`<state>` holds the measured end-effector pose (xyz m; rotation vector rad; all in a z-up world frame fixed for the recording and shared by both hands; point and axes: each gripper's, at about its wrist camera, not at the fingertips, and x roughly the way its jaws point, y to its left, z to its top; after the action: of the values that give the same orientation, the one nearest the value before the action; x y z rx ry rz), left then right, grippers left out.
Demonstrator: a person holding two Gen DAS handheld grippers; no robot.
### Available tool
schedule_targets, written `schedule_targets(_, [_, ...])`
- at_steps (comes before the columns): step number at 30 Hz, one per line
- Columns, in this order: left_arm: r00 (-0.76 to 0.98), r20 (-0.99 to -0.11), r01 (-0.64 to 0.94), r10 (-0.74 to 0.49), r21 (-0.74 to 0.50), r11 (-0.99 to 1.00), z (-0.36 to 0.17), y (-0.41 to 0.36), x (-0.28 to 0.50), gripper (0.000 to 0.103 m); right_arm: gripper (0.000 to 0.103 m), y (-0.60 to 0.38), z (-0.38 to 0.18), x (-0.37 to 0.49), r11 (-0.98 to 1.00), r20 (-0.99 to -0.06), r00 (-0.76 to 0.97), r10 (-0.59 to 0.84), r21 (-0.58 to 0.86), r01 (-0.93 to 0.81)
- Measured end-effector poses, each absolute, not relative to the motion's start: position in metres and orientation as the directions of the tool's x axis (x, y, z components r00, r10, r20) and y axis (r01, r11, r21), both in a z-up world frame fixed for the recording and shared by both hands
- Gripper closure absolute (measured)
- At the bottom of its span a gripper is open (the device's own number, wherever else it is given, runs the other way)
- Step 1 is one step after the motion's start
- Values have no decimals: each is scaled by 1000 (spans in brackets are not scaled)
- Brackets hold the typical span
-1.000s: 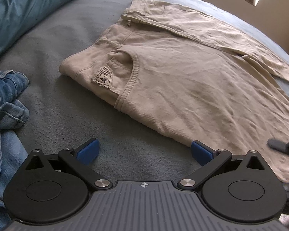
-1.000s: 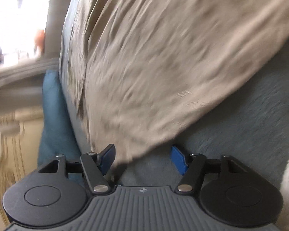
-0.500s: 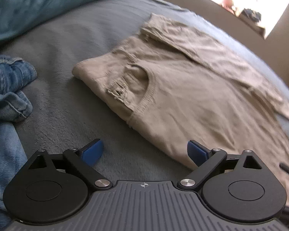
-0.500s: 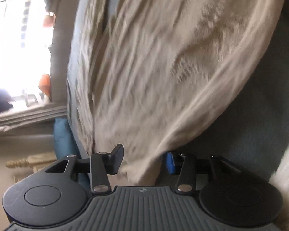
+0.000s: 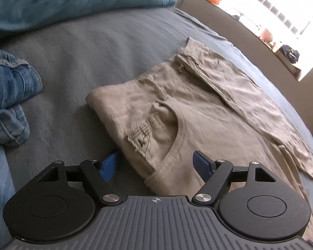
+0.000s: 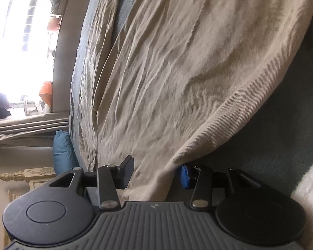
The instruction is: Fold clothes
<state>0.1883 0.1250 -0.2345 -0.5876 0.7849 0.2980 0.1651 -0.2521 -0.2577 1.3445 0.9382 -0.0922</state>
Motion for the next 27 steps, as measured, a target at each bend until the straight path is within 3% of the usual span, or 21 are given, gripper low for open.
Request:
schedule_targets(9, [691,-720,-500,65,-411,762,-235,135,175,62,55,-257,-253,169,335,-627,653,424,779,530])
schedule_targets(17, [706,-707,-495,33,-460,737,-238,128,154,59,55,-262,-251,170,368,-629,650,426,777,511])
schedule_targets(27, [761,-644,-481,85,-471,740,-246,131,174,57,55,-266,-255,166,377,-631,645,430,775,507])
